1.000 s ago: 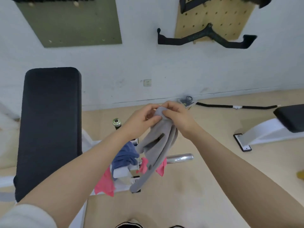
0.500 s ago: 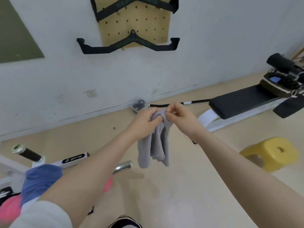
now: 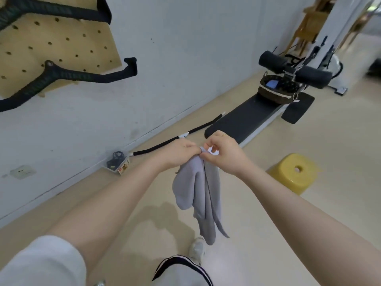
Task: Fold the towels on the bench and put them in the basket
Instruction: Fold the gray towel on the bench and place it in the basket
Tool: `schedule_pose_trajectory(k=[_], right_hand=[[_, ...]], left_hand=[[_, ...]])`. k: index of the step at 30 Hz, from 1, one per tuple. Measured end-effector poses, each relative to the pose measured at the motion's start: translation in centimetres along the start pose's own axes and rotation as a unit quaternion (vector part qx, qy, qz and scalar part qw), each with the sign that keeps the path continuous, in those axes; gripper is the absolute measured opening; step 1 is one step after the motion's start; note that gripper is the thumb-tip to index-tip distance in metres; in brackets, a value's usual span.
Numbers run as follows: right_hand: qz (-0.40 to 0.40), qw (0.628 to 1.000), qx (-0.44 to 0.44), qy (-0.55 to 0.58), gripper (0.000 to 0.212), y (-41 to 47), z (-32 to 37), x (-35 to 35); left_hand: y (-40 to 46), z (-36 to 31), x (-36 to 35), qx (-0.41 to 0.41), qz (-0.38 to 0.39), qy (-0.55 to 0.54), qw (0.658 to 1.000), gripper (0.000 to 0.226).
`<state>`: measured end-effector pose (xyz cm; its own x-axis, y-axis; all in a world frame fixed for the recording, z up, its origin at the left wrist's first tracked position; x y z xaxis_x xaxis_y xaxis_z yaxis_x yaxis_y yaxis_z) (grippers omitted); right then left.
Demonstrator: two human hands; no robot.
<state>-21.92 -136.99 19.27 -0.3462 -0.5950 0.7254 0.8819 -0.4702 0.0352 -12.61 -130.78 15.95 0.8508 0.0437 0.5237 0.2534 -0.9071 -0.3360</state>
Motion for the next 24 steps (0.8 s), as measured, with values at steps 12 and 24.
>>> schedule_pose_trajectory(k=[12,24], right_hand=[[-0.068,0.992,-0.102,-0.024,0.006,12.7,-16.8,13.1],[-0.073,0.989,-0.127,0.024,0.020,23.9,-35.5,27.7]], left_hand=[[21.9,-10.5,0.3,-0.045,-0.035,0.010,0.998,0.037],[41.7,-19.4,-3.3,-0.007,-0.125,-0.230,0.965,0.029]])
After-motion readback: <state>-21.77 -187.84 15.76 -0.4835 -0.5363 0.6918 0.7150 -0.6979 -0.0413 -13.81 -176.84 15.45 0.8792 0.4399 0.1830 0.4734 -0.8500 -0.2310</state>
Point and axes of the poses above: each hand's wrist, its own y-axis towards the middle knuckle, its own x-axis out of the back of the hand, z = x × y, the point moved 8 cm from there along y, towards the middle knuckle, and after that the axes turned 5 degrees about z, right-handed, at the moved point
